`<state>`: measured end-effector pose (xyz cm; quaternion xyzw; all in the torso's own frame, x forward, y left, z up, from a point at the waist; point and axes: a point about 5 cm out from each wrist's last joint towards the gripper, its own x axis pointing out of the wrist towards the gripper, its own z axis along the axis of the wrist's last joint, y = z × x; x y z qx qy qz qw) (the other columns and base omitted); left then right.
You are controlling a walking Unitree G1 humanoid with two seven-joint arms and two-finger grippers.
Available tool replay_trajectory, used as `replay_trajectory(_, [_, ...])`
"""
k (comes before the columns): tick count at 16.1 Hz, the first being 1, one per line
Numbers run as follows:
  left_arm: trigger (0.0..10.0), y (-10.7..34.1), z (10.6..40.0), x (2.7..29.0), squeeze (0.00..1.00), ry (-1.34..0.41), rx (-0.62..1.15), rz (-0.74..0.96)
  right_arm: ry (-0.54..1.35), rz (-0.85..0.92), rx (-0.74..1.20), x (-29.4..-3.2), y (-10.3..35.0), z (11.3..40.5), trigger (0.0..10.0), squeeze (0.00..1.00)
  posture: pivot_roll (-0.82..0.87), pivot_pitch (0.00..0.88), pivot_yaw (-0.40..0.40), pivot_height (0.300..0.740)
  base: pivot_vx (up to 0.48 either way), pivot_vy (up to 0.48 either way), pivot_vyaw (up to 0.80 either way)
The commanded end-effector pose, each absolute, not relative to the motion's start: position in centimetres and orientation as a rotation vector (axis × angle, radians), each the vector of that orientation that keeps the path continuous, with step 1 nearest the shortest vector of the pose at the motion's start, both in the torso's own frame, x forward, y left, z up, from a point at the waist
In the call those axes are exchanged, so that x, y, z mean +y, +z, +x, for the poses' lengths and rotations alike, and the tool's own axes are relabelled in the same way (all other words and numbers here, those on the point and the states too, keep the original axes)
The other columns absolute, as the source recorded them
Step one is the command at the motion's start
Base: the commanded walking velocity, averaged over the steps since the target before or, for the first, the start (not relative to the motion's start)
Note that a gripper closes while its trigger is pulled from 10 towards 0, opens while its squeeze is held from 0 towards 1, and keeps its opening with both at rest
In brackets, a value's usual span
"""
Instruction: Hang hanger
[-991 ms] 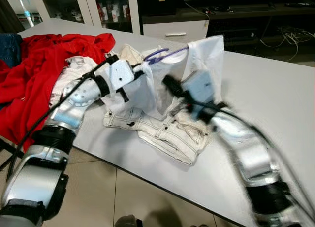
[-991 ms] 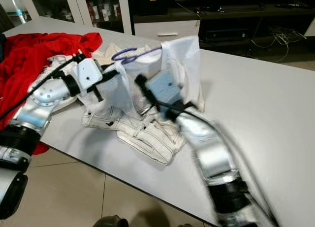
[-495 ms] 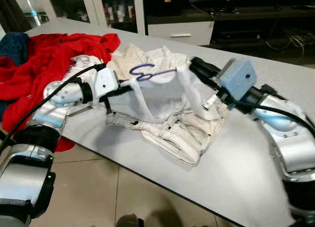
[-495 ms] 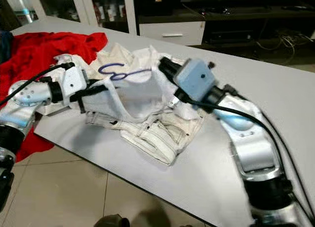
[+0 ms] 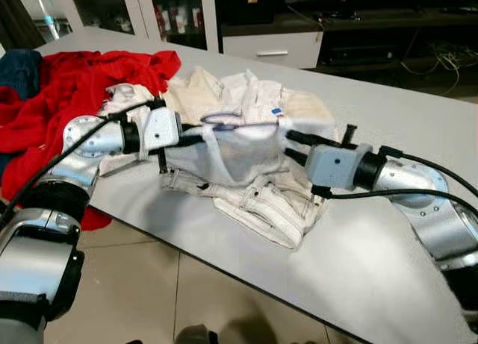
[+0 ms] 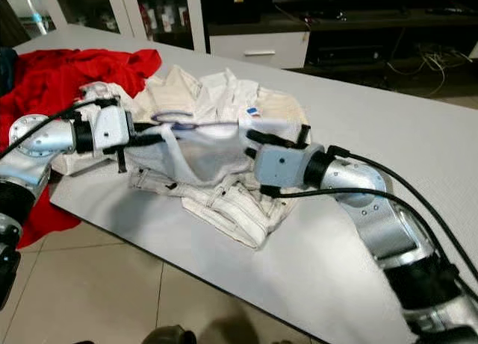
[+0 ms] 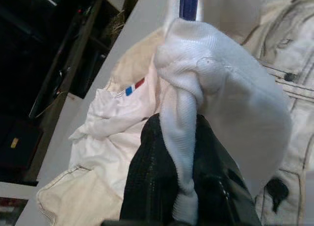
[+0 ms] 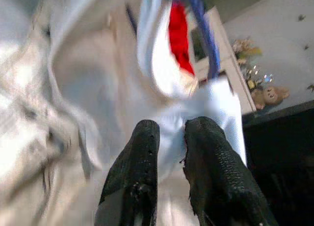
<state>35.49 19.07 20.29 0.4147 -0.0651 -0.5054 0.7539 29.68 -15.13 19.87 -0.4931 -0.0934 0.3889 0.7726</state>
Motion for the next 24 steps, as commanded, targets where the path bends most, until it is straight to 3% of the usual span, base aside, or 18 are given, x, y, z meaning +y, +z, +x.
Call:
replay_trajectory(1, [10.0,21.1,35.6,19.4,0.0,-1.111,-0.141,0.961,0.81,-1.124,-0.224,-15.5,20.8,30.3,10.0,0.34,0.15,0.0,0.047,0.74,0.0,0.0,0.0])
replay_trajectory(2, [10.0,21.0,35.6,19.5,0.0,-1.113,-0.137,0.97,0.791,-1.139,-0.224,-15.9,21.1,30.5,10.0,0.07,0.15,0.0,0.045,0.74,0.0,0.0,0.0])
replay_trajectory(3, [10.0,20.8,35.5,19.7,0.0,-1.115,-0.129,0.981,0.751,-1.156,-0.227,-16.7,22.0,30.8,10.0,0.0,0.15,0.0,0.043,0.74,0.0,0.0,0.0])
replay_trajectory(7, [10.0,20.5,35.4,19.7,0.0,-1.132,-0.133,1.006,0.727,-1.19,-0.191,-18.7,22.5,30.8,10.0,0.0,0.14,0.0,0.043,0.74,0.0,0.0,0.0])
replay_trajectory(18, [10.0,20.3,35.4,18.8,0.0,-1.161,-0.166,1.04,0.887,-1.085,-0.042,-18.6,19.3,30.8,10.0,0.0,0.15,0.0,0.043,0.74,0.0,0.0,0.0])
replay_trajectory(24, [10.0,20.0,35.4,19.0,0.0,-1.155,-0.156,1.056,0.877,-1.046,0.037,-21.6,20.3,30.0,10.0,0.0,0.15,0.0,0.046,0.74,0.0,0.0,0.0])
